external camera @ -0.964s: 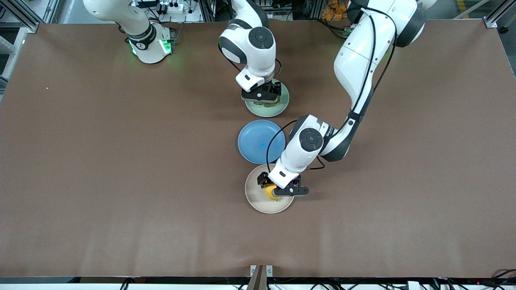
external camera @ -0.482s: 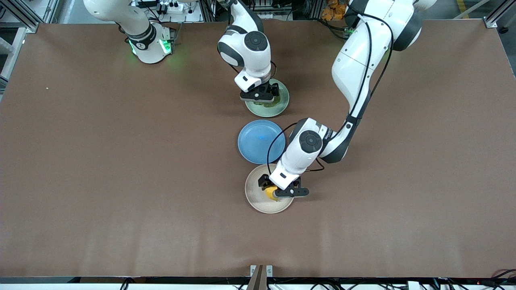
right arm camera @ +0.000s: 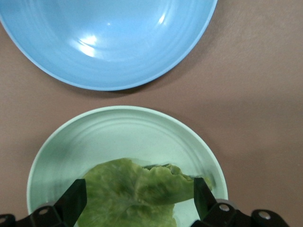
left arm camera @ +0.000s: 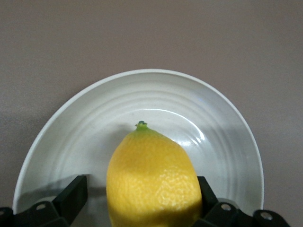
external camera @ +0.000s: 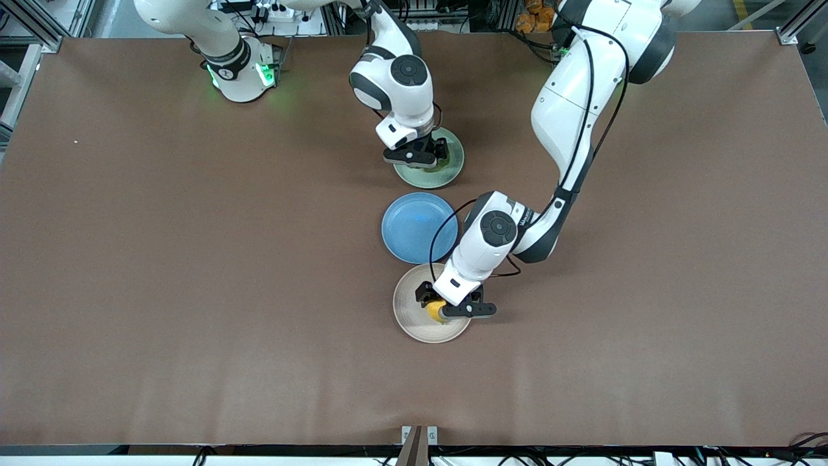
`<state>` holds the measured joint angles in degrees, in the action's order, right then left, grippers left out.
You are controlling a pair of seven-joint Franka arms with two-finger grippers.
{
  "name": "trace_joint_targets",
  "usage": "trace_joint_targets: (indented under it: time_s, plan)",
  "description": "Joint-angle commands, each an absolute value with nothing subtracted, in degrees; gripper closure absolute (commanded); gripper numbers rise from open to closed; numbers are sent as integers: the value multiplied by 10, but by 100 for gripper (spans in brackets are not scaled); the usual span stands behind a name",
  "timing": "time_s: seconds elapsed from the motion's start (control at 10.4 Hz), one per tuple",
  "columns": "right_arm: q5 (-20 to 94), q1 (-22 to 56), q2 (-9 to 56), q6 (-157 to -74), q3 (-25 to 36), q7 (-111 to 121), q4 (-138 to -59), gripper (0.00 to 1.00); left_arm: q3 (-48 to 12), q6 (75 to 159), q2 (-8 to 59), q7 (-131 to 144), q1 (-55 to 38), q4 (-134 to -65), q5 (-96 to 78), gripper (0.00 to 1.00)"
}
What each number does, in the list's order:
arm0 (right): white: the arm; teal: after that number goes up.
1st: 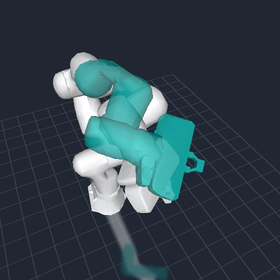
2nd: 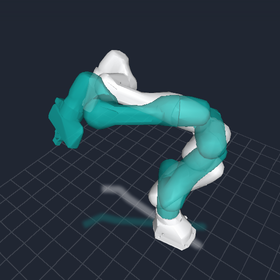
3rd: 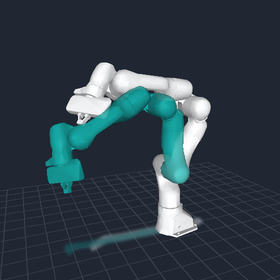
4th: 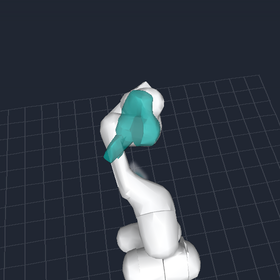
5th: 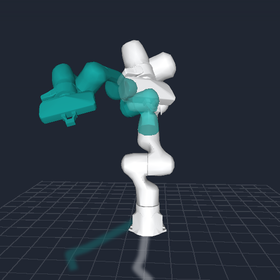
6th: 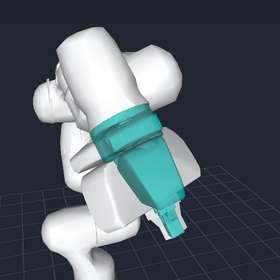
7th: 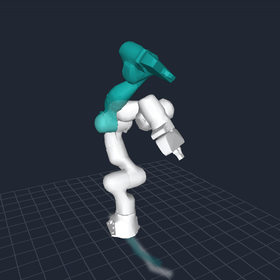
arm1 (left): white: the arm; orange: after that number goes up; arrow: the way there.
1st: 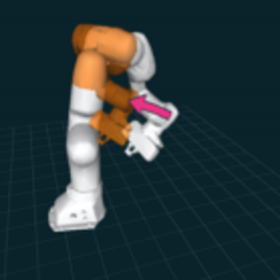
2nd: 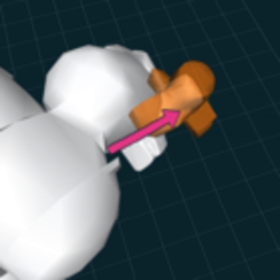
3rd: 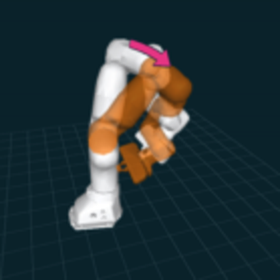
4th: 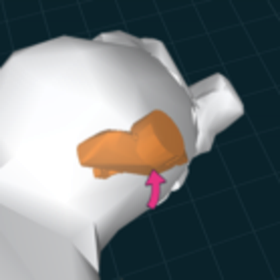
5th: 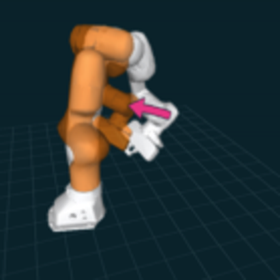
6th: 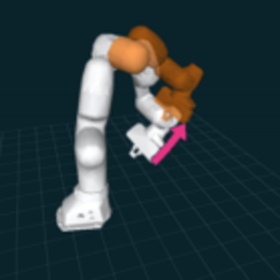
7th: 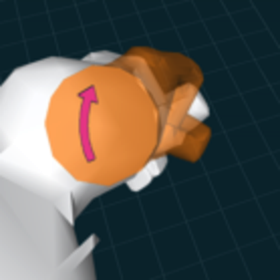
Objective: Pick lemon and lettuce from plates
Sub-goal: 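Close the left gripper on the lemon while the right gripper grasps lettuce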
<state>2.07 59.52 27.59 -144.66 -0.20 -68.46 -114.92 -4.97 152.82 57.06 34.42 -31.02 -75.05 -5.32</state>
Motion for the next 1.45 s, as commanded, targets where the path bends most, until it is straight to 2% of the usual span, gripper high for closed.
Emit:
trace_joint_targets:
  time_s: [0.0,0.1,0.19,0.67,0.87,1.35]
  plan:
    - [15,609,287,-1460,3,-713,-1151,0,-39,1538,586,349,-320,-736,-59,0]
    - [15,613,292,-1460,4,-715,-1151,0,-39,1538,586,348,-322,-736,-58,0]
    - [15,613,294,-1460,4,-715,-1151,0,-39,1538,586,348,-322,-737,-57,7]
    - [14,620,308,-1484,4,-724,-1150,0,-39,1537,581,347,-318,-737,-57,48]
    - [14,621,309,-1484,4,-725,-1150,0,-39,1530,575,347,-316,-737,-55,56]
    - [14,626,319,-1484,4,-729,-1150,0,-31,1388,517,343,-302,-735,-59,57]
